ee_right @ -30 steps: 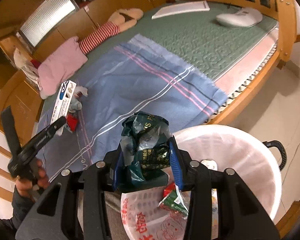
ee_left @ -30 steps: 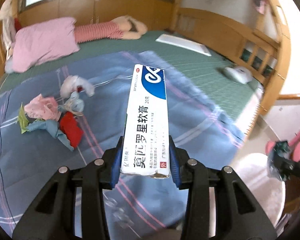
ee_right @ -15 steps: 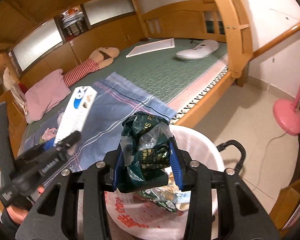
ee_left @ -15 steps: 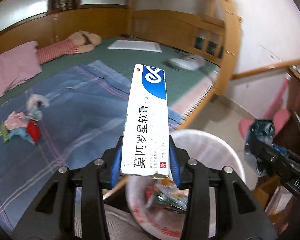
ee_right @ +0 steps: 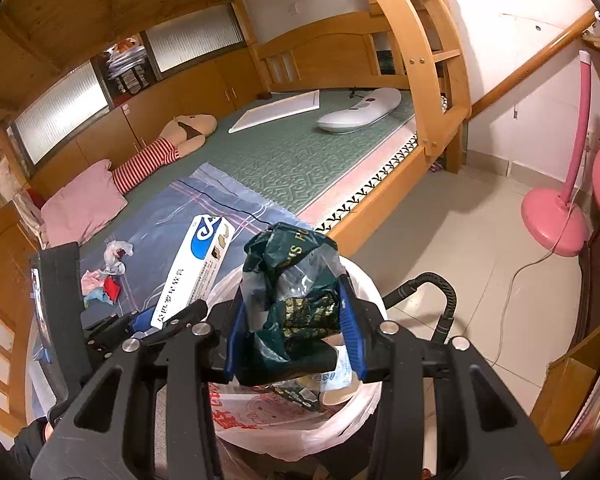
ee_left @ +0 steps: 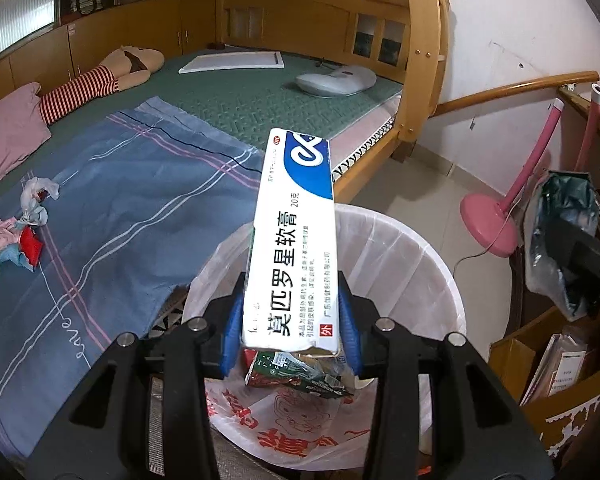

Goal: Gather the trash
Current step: 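Carry the ointment box and green bag over the bin and open both tools, then move both open tools back over the trash pile, then grasp the white crumpled plastic bag with the right tool, then grasp the green paper crane with the left tool while the right tool lifts the white bag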

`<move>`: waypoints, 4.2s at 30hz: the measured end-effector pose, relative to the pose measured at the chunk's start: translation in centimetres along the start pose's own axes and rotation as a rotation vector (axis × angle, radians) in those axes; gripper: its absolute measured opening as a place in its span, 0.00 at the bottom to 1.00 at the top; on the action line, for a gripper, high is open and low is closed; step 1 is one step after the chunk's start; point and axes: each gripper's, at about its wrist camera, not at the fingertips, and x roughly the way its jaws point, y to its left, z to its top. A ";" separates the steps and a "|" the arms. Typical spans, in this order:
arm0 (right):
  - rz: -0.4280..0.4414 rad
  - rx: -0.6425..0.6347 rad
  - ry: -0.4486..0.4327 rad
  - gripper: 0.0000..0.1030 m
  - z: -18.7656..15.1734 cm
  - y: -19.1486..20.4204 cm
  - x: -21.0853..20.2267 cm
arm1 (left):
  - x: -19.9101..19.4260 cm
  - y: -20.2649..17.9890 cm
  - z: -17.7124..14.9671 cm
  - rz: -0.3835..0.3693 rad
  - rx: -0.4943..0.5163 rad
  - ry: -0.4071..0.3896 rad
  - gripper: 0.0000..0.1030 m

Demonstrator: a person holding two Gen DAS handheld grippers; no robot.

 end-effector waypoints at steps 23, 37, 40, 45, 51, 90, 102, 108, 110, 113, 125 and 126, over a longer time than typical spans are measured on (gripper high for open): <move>-0.006 -0.033 0.092 0.53 -1.0 1.2 2.6 | -1.5 1.2 0.5 0.058 -0.019 -0.054 0.67; 0.012 -0.084 0.124 0.57 -0.7 3.5 4.0 | -3.5 6.5 0.7 0.088 -0.127 -0.094 0.67; 0.029 -0.106 0.137 0.57 -0.6 4.9 4.9 | -4.3 8.8 0.7 0.118 -0.161 -0.111 0.69; 0.079 -0.165 0.152 0.64 -0.1 8.4 6.8 | -6.0 13.8 -0.3 0.217 -0.219 -0.132 0.74; 0.195 -0.291 0.195 0.64 0.1 15.6 10.7 | -8.5 22.6 -3.5 0.392 -0.350 -0.112 0.74; 0.213 -0.547 0.618 0.68 0.4 58.0 51.3 | -15.7 50.3 -19.1 0.714 -0.854 -0.089 0.79; 0.156 -0.572 0.668 0.21 -0.6 58.5 52.7 | -14.2 50.7 -18.9 0.701 -0.841 -0.067 0.79; 0.263 -0.535 0.566 0.20 2.9 54.2 46.1 | -12.2 50.9 -16.7 0.622 -0.781 -0.069 0.79; 0.285 -0.537 0.552 0.20 3.4 52.0 43.6 | -11.4 51.2 -15.5 0.598 -0.763 -0.071 0.79; 0.313 -0.544 0.543 0.20 3.4 47.7 39.8 | -8.8 52.0 -12.2 0.564 -0.705 -0.085 0.79; 0.297 -0.412 0.531 0.21 4.3 33.5 32.4 | 4.4 57.4 -4.3 0.518 -0.655 -0.011 0.80; 0.298 -0.401 0.532 0.21 4.6 32.9 32.2 | 5.7 58.5 -4.4 0.526 -0.696 0.021 0.76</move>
